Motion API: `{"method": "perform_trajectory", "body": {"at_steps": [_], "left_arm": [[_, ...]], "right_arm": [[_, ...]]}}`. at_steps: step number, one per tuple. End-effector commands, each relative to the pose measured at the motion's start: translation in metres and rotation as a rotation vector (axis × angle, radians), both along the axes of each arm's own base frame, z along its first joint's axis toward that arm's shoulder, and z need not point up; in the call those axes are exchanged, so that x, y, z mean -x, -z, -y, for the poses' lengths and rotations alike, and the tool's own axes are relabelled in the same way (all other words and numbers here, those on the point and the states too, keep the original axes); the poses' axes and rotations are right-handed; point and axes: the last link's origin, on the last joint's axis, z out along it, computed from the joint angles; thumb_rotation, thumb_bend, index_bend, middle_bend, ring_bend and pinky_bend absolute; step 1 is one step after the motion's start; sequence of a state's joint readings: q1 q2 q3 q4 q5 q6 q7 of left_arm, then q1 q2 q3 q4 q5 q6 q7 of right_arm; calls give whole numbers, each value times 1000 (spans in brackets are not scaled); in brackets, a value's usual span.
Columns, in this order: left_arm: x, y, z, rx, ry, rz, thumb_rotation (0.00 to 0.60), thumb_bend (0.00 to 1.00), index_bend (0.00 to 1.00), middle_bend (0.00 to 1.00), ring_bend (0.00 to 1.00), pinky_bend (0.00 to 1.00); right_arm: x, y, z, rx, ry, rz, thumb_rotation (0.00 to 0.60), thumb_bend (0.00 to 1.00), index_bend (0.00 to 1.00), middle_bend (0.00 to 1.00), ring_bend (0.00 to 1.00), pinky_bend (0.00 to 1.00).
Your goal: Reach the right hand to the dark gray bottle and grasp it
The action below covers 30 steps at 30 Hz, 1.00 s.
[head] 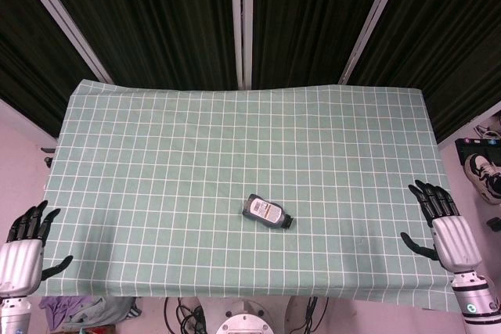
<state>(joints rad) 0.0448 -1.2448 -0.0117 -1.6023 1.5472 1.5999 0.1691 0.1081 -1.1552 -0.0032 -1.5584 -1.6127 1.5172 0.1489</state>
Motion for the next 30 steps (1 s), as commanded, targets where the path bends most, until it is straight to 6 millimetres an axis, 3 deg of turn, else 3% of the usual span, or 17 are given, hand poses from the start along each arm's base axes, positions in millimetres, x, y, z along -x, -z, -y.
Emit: {"method": "perform_trajectory", "body": {"at_steps": [1, 6, 12, 18, 22, 30], "left_arm": [[0, 0, 0, 0, 1, 1, 600, 4, 161, 43, 42, 135], [0, 1, 2, -3, -2, 7, 600, 4, 161, 42, 42, 135], [1, 2, 8, -15, 0, 19, 600, 4, 160, 42, 42, 135], [4, 1, 17, -32, -5, 29, 600, 4, 160, 42, 42, 135], [7, 1, 23, -41, -16, 38, 600, 4, 160, 42, 42, 135], [19, 2, 34, -53, -49, 53, 600, 4, 161, 43, 41, 134]], "right_arm": [[-2, 2, 2, -5, -5, -2, 600, 176, 0, 18, 0, 37], [-12, 9, 8, -46, -35, -3, 600, 176, 0, 19, 0, 37], [-53, 44, 29, -190, -142, 15, 600, 176, 0, 18, 0, 60], [-118, 99, 60, -350, -229, 56, 600, 110, 0, 18, 0, 70], [-159, 147, 79, -444, -263, 60, 600, 51, 0, 18, 0, 75], [-203, 218, 102, -509, -247, 60, 600, 43, 0, 17, 0, 76]]}}
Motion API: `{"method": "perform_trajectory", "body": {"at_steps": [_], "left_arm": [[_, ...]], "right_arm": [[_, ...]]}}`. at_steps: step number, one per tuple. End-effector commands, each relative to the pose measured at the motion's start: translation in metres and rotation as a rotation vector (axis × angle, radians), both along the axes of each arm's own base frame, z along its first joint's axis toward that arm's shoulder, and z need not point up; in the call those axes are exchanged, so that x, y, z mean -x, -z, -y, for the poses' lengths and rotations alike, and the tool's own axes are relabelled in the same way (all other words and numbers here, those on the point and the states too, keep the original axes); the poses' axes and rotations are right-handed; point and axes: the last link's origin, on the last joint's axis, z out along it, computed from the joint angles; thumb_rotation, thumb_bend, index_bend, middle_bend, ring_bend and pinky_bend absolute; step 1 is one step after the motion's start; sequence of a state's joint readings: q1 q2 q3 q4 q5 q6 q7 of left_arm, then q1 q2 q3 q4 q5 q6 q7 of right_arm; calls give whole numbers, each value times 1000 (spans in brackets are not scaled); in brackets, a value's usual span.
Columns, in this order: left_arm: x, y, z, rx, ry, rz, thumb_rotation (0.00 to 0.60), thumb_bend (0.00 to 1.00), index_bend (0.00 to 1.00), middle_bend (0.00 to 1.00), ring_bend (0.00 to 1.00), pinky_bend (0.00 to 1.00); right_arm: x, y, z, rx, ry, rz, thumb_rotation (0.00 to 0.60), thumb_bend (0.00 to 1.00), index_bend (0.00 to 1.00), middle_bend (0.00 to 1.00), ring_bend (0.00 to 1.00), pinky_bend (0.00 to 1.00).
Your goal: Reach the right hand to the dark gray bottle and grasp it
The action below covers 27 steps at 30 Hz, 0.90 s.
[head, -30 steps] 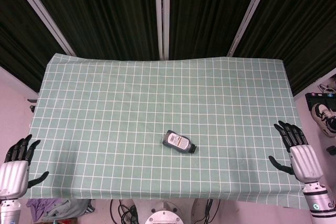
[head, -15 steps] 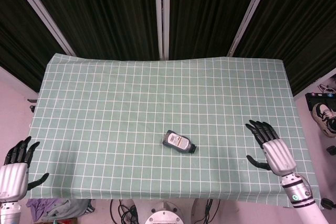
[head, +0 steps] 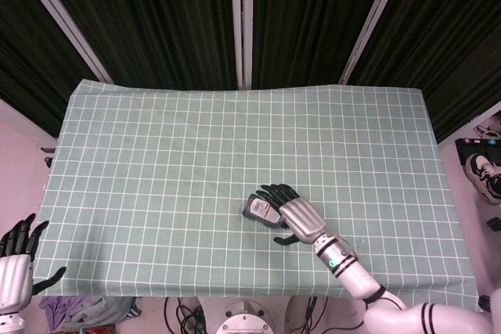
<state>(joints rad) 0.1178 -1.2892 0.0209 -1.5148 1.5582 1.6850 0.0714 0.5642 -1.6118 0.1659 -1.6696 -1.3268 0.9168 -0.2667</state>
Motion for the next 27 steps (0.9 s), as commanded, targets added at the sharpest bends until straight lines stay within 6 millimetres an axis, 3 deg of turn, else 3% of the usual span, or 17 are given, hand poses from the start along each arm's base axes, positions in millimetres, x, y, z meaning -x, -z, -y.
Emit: {"method": "perform_trajectory", "body": {"at_steps": [1, 5, 9, 15, 19, 24, 27], "left_arm": [[5, 1, 4, -4, -14, 7, 600, 4, 161, 43, 41, 134], [8, 2, 5, -1, -17, 12, 600, 3, 160, 42, 42, 134], [10, 2, 5, -4, -14, 17, 600, 4, 161, 43, 42, 134], [12, 3, 5, 3, -18, 12, 600, 4, 160, 43, 42, 135], [11, 2, 4, 3, -12, 12, 600, 3, 160, 42, 42, 135], [10, 3, 3, 7, -15, 11, 600, 4, 160, 42, 42, 134], [10, 2, 4, 4, -16, 9, 600, 4, 160, 42, 42, 134]], "right_arm": [[-25, 35, 18, -25, 2, -14, 600, 43, 0, 17, 0, 76], [-27, 51, 29, -6, 22, -34, 600, 45, 0, 17, 0, 76], [-21, 52, 43, 23, 66, -45, 600, 103, 0, 22, 0, 87], [-15, 47, 41, -17, 71, -45, 600, 184, 0, 103, 1, 224], [-15, 51, 37, -39, 50, -72, 600, 242, 19, 155, 55, 299], [-16, 54, 33, -21, 16, -74, 600, 381, 161, 228, 137, 386], [-18, 51, 31, 22, -26, -58, 600, 607, 414, 369, 292, 589]]}}
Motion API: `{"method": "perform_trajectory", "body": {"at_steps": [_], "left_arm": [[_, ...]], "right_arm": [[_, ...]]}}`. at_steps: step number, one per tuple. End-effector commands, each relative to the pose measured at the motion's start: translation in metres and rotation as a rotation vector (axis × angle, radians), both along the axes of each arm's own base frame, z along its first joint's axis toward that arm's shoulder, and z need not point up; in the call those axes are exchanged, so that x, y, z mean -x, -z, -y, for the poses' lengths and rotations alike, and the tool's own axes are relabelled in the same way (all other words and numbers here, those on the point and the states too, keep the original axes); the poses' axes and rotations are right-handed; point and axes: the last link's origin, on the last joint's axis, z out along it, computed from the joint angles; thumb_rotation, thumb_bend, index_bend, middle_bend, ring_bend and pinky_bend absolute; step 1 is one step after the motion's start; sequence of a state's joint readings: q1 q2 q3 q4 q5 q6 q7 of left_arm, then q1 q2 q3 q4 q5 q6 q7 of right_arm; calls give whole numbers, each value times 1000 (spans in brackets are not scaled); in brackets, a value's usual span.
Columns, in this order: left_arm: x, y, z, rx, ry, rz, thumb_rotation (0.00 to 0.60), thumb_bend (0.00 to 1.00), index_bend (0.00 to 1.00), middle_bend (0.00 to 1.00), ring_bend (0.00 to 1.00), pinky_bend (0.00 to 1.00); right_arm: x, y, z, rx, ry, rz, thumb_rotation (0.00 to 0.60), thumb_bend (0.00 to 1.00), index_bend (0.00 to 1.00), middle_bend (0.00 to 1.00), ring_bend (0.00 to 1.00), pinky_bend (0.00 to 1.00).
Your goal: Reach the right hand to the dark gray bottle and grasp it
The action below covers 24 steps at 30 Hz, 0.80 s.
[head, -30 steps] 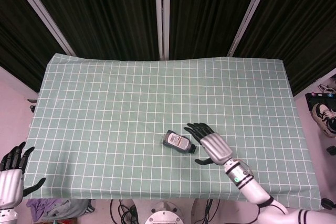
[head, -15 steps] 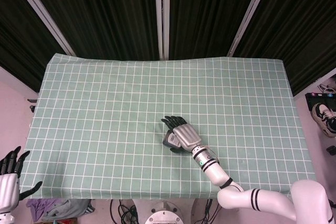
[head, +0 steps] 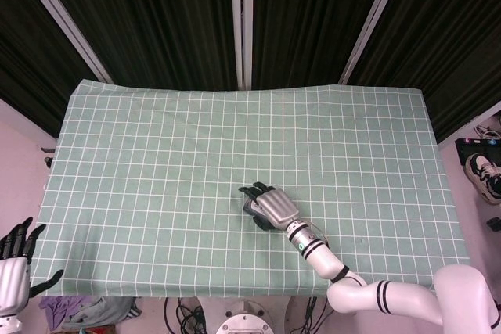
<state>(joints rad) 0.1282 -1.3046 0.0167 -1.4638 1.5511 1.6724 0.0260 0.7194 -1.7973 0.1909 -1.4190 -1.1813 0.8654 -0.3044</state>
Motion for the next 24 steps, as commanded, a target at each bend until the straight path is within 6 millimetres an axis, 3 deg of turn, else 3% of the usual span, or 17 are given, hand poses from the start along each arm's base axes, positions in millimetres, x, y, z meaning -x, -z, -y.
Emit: {"method": "perform_trajectory", "body": {"at_steps": [1, 4, 7, 12, 16, 20, 24], "left_arm": [[0, -1, 0, -1, -3, -2, 600, 4, 161, 43, 42, 135], [0, -1, 1, -3, -7, 0, 600, 4, 161, 43, 42, 135], [0, 0, 1, -2, -11, 2, 600, 4, 160, 43, 42, 134], [-5, -1, 0, -6, 0, -2, 600, 4, 160, 42, 42, 135], [-9, -2, 0, -9, 4, -9, 600, 4, 160, 43, 42, 134], [-11, -4, 2, -14, -4, -14, 600, 4, 160, 43, 42, 135], [-10, -4, 4, -14, -16, -15, 600, 4, 161, 42, 42, 135]], "right_arm": [[-2, -3, -3, 43, -49, 29, 600, 707, 514, 433, 365, 685], [-7, -15, -4, 61, -88, 82, 600, 838, 615, 497, 442, 781], [-16, -31, -4, 77, -121, 154, 600, 888, 633, 507, 453, 787], [-43, -58, -4, 71, -159, 305, 600, 889, 636, 503, 454, 787], [-77, -74, -5, 56, -219, 414, 600, 889, 638, 502, 453, 787], [-103, -84, -8, 58, -280, 463, 600, 888, 638, 501, 453, 787], [-112, -86, -8, 57, -300, 471, 600, 885, 638, 500, 453, 787]]}}
